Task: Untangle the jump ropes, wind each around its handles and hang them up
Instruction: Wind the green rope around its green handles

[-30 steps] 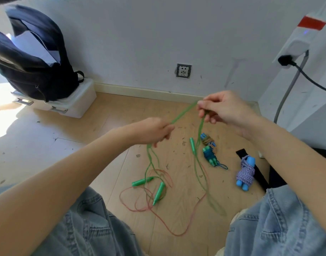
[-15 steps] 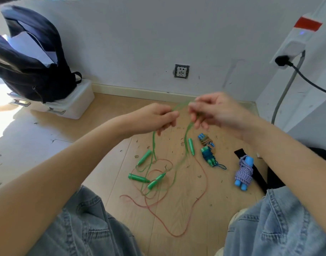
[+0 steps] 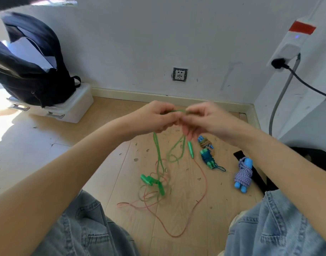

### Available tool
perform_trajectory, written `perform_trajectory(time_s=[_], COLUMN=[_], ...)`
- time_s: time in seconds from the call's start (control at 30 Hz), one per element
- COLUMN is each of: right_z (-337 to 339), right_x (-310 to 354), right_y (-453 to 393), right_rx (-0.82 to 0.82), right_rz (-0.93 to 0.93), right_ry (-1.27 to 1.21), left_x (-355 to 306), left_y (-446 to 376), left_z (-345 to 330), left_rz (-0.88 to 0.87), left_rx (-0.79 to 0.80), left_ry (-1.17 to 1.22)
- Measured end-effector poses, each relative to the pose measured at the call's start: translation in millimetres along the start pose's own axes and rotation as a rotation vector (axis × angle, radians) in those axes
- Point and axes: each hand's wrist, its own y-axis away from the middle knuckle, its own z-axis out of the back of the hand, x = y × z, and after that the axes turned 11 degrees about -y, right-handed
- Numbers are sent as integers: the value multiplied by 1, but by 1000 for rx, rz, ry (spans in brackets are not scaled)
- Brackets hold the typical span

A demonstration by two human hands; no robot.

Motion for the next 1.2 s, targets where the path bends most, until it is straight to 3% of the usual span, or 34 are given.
perform_trajectory(time_s=[0.03, 0.1, 0.17, 0.2, 0.27, 0.33, 0.47, 0.5, 0.57, 0.63, 0.7, 0.8, 0.87, 1.0, 1.07, 1.2], right_z=[6, 24, 36, 36, 27, 16, -2, -5, 1, 19, 37, 34, 19, -7, -5, 19], right_x=[3, 9, 7, 3, -8, -11, -8, -8, -5, 3, 6, -4, -10, -15, -14, -5], right_y=[-1, -1, -1, 2, 4, 3, 2, 3, 0, 0, 0, 4, 2, -1, -1, -4], right_rx=[-127, -355, -382, -317, -154, -72, 213, 220, 36, -292, -461, -304, -171, 168, 150, -113], right_rz=[55, 119, 7, -115, -337, -310, -197, -178, -77, 15, 3, -179, -147, -163, -137, 5], right_ry=[-102, -256, -121, 53, 380, 547, 320, 283, 173, 2, 47, 506, 716, 449, 408, 412], left_x=[7, 25, 39, 40, 33, 19, -6, -6, 3, 17, 31, 29, 20, 8, 9, 17], left_y=[0, 6, 9, 9, 8, 5, 5, 4, 4, 9, 12, 10, 6, 0, -1, 5], left_z=[-1, -5, -8, -7, 2, 8, -2, -4, -3, -4, -7, -6, -8, -16, -14, -8], left_rz=[45, 213, 360, 378, 327, 221, 71, 69, 105, 207, 302, 273, 184, 45, 43, 110], left_rx=[44, 234, 338, 299, 158, 109, 159, 151, 152, 264, 364, 262, 228, 245, 236, 359], left_ry=[-58, -395, -814, -915, -853, -612, -134, -70, -101, -325, -472, -561, -592, -506, -400, -143])
